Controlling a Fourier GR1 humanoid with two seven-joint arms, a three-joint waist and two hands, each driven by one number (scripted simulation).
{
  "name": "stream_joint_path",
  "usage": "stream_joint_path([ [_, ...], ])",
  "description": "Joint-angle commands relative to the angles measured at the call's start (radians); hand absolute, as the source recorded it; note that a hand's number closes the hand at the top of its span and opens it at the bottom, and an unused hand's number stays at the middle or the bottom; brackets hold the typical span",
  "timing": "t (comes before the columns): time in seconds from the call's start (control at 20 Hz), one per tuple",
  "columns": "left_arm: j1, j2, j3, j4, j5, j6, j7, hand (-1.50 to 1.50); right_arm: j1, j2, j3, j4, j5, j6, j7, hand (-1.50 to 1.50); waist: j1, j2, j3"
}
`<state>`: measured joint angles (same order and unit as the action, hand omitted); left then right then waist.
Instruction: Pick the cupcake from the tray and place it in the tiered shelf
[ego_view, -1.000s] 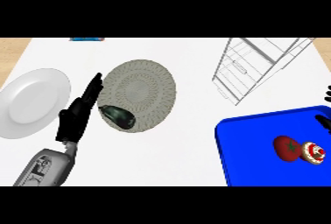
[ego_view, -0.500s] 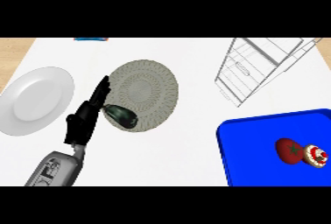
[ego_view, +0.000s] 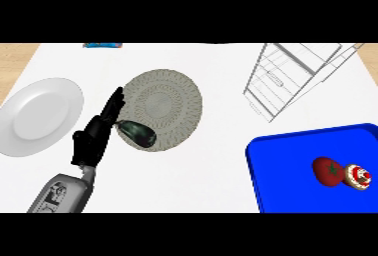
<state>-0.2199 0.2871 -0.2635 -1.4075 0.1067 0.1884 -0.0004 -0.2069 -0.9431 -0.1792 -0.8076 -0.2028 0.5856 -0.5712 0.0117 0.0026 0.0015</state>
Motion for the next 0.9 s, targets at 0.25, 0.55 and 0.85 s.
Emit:
stream_joint_path([
  [0.25,0.008,0.017,0.048,0.030,-0.011,0.001,-0.023,0.00,0.105,-0.180,0.151,-0.265,0.226,0.036,-0.067,-1.50,-0.034,-0.007,-0.003],
  [0.55,0.000,-0.015,0.042,0.003,-0.024,-0.027,0.005,0.00,0.133,-0.174,0.157,-0.340,0.344,-0.068,-0.017,-1.50,-0.017,-0.003,-0.002],
  [0.85,-0.028,-0.023,0.103,0.013,-0.027,-0.046,0.041,0.00,0.266,-0.145,0.042,-0.588,0.275,-0.028,0.171,-1.50,-0.023,-0.004,-0.002],
])
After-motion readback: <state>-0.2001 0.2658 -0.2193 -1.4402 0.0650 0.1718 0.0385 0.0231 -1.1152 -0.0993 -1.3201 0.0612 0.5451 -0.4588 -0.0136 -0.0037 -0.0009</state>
